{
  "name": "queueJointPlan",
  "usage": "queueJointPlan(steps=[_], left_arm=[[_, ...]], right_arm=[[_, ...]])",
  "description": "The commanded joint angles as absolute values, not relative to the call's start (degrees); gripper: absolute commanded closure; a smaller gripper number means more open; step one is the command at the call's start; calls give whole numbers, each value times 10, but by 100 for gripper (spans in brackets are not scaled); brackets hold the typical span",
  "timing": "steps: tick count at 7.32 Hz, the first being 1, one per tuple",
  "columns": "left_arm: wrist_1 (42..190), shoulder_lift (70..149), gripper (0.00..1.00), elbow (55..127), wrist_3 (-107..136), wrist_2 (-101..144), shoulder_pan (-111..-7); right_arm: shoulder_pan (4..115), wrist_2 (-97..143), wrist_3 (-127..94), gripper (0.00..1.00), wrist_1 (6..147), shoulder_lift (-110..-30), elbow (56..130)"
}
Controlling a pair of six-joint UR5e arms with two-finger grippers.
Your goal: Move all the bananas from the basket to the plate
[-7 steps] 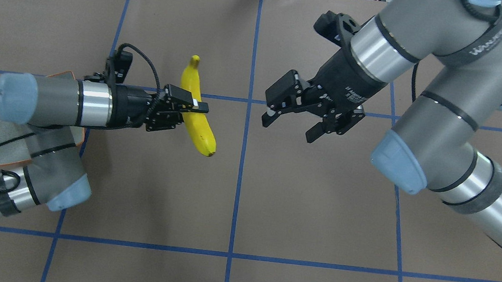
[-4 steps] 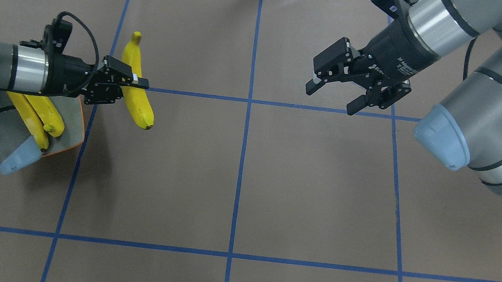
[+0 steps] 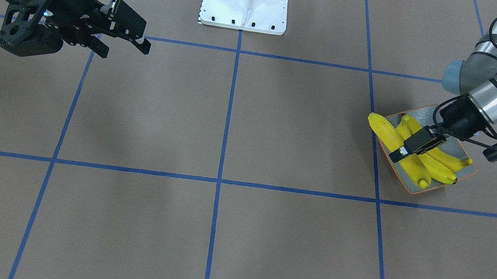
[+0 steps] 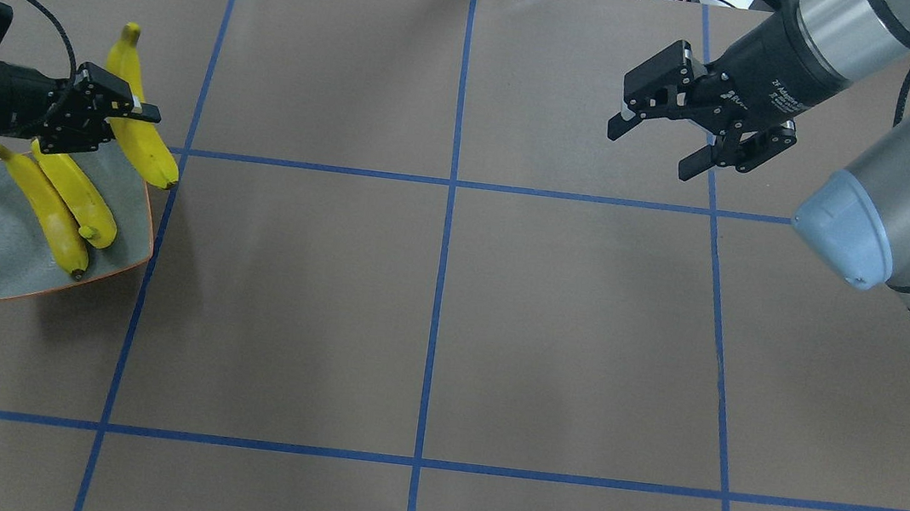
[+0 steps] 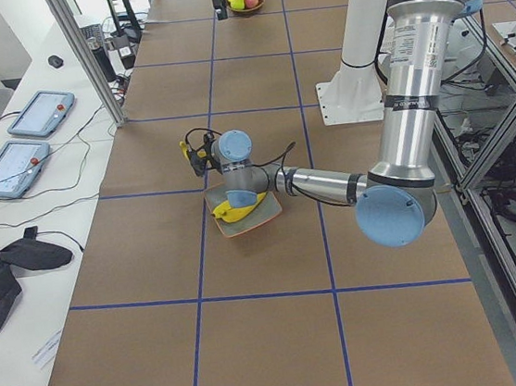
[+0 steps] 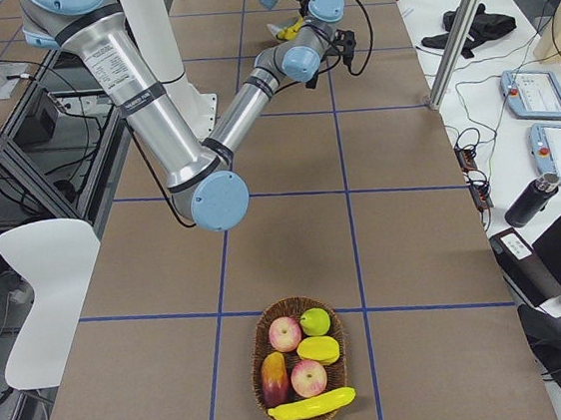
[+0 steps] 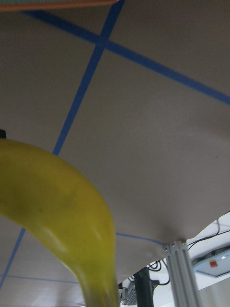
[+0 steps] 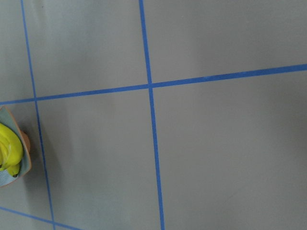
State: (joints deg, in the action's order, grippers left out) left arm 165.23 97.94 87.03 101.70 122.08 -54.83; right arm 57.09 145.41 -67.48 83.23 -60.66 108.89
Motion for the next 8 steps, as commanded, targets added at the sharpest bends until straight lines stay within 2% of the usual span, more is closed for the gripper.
queueJointPlan(steps=[1, 7, 8], left_arm=[[1633, 941, 100, 866, 988, 1216, -548], [1606, 942, 100, 867, 989, 1215, -547], [1606, 941, 79, 866, 988, 1215, -547]], right_arm=[[568, 1437, -674, 0, 832, -608, 1086], [558, 1425, -674, 0, 832, -608, 1082], [555, 1423, -674, 0, 832, -609, 1080]])
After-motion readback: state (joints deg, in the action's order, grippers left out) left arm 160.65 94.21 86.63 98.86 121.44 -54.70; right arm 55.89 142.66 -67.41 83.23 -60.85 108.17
